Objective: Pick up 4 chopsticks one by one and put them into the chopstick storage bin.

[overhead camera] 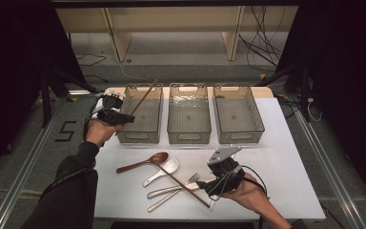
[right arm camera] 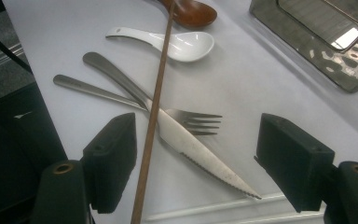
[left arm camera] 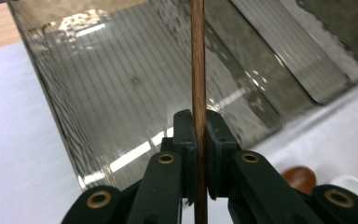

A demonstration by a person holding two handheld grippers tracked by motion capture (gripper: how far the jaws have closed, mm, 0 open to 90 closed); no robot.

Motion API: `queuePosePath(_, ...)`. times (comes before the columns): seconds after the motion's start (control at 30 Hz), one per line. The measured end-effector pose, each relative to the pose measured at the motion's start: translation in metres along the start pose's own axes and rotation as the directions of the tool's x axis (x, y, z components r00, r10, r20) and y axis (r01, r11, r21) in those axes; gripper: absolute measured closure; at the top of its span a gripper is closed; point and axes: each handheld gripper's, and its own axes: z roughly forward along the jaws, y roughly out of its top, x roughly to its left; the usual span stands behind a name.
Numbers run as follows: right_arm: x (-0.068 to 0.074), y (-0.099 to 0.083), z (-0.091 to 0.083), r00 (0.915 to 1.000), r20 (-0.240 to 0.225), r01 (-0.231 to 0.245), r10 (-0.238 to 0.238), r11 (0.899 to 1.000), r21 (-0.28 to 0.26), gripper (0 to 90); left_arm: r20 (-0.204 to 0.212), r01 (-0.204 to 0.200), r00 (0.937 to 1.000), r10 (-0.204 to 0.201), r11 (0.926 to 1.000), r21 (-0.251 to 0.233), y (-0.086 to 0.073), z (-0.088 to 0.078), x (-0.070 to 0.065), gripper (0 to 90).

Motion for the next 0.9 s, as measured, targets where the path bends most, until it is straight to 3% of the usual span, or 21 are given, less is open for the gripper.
queuePosePath(0.37,0.0,0.0,0.0,0.9999,-0.01,0.01,-0.01,1.0,-0.001,29.6,-0.041,0.07,0.9968,-0.069,0.9973,0.023,0.011,0.025,0.022,84.1)
queuePosePath(0.67,0.001,0.001,0.001,0.9998,-0.018,0.012,-0.012,1.0,0.002,29.5,-0.068,0.1,0.9927,-0.099,0.995,0.007,0.018,0.036,0.028,83.3)
queuePosePath(0.83,0.001,0.001,0.0,0.9997,-0.021,0.011,-0.011,1.0,0.002,29.5,-0.069,0.106,0.9918,-0.107,0.9943,-0.013,0.016,0.038,0.025,55.7)
queuePosePath(0.9,0.001,0.001,0.0,0.9997,-0.021,0.011,-0.011,1.0,0.002,29.5,-0.05,0.105,0.993,-0.107,0.9937,-0.038,0.014,0.034,0.021,47.1)
